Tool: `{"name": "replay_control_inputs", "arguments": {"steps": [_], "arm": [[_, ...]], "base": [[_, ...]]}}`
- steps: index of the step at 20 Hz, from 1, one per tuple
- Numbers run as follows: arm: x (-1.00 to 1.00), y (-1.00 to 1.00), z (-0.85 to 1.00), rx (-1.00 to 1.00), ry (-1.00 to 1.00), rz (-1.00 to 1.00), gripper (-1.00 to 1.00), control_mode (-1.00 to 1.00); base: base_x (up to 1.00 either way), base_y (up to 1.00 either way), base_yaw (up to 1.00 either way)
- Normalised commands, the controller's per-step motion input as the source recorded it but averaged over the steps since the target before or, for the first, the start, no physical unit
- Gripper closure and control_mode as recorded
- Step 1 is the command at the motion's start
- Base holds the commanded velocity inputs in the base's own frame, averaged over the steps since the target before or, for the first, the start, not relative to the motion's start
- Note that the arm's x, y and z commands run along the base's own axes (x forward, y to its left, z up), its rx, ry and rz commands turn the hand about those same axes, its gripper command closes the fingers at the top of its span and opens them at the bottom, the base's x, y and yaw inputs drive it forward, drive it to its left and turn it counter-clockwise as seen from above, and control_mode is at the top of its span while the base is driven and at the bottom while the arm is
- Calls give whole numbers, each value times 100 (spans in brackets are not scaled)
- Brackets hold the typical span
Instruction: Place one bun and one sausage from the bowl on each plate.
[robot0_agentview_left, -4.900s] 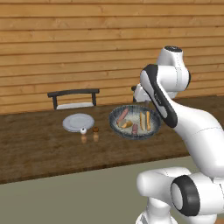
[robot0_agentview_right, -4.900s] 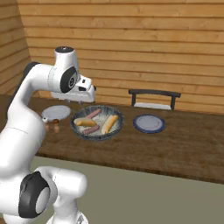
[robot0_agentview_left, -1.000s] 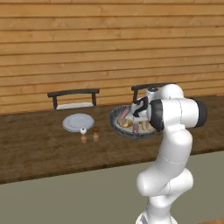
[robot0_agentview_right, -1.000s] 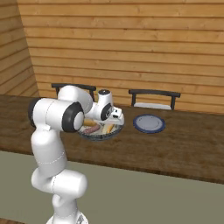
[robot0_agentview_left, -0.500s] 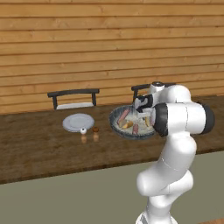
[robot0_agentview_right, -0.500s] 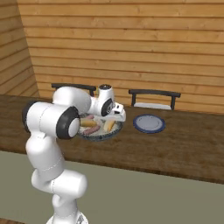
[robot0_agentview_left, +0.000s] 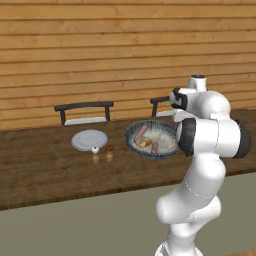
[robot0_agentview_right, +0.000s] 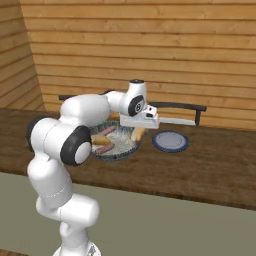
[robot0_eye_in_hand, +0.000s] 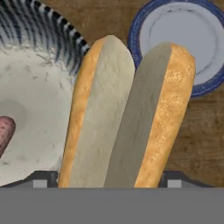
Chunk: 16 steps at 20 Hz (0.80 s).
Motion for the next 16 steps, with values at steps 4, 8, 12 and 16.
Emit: {"name": "replay_control_inputs", "arguments": {"steps": [4,8,12,16], "arm": [[30,-85,-4,9,9,0,100,-100],[35,-78,-45,12,0,2,100,-100],[67,-9,-43,2,0,16,100,-100],[75,0,-11,0,11,18,100,-100]], "base": [[0,0,0],[0,0,0],[0,0,0],[0,0,0]]}}
